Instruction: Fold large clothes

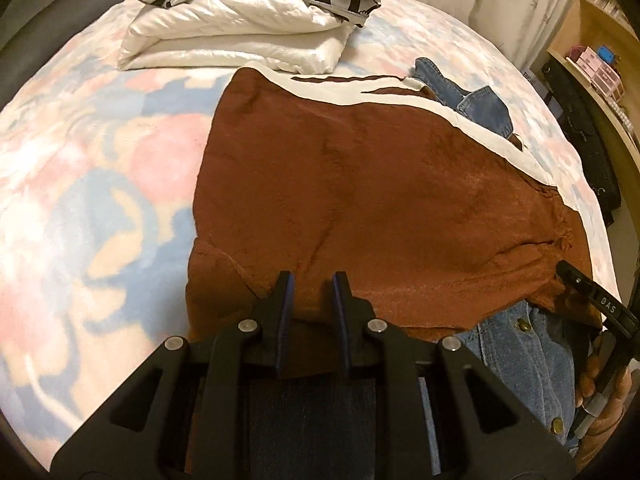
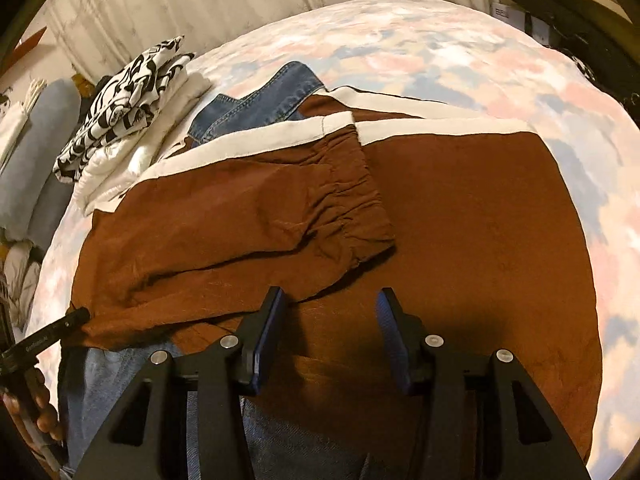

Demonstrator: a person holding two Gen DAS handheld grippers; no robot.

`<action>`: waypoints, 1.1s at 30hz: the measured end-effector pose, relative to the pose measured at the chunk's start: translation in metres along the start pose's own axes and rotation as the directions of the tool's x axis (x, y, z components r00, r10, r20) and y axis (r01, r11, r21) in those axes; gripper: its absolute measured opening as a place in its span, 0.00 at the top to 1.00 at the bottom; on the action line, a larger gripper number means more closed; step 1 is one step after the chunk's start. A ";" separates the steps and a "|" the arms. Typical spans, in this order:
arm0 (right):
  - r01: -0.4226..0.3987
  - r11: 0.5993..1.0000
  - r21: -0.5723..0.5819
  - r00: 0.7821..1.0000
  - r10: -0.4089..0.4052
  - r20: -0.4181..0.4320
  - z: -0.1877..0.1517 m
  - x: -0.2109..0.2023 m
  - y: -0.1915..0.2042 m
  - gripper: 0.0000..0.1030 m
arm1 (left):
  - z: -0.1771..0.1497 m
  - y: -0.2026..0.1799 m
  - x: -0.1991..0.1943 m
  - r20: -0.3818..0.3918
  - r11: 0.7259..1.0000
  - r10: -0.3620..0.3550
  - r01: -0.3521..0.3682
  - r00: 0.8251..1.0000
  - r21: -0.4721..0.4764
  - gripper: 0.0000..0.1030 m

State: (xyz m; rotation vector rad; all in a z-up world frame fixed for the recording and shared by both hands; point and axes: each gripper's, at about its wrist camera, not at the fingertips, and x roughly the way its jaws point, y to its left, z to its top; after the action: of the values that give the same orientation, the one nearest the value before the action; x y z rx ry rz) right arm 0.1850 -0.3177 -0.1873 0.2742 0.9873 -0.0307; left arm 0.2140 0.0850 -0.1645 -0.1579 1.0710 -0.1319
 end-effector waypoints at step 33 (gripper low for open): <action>-0.115 0.992 -0.058 0.979 0.123 0.160 -0.090 -0.188 0.034 0.40 | -0.090 -0.003 -0.154 0.151 0.997 -0.036 0.026 0.988 0.068 0.53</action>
State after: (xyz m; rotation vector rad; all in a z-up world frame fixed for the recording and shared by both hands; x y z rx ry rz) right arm 0.0125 -0.2812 -0.0710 0.2814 0.8058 0.0787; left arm 0.0614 0.1041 -0.0738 -0.1229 0.9112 -0.1801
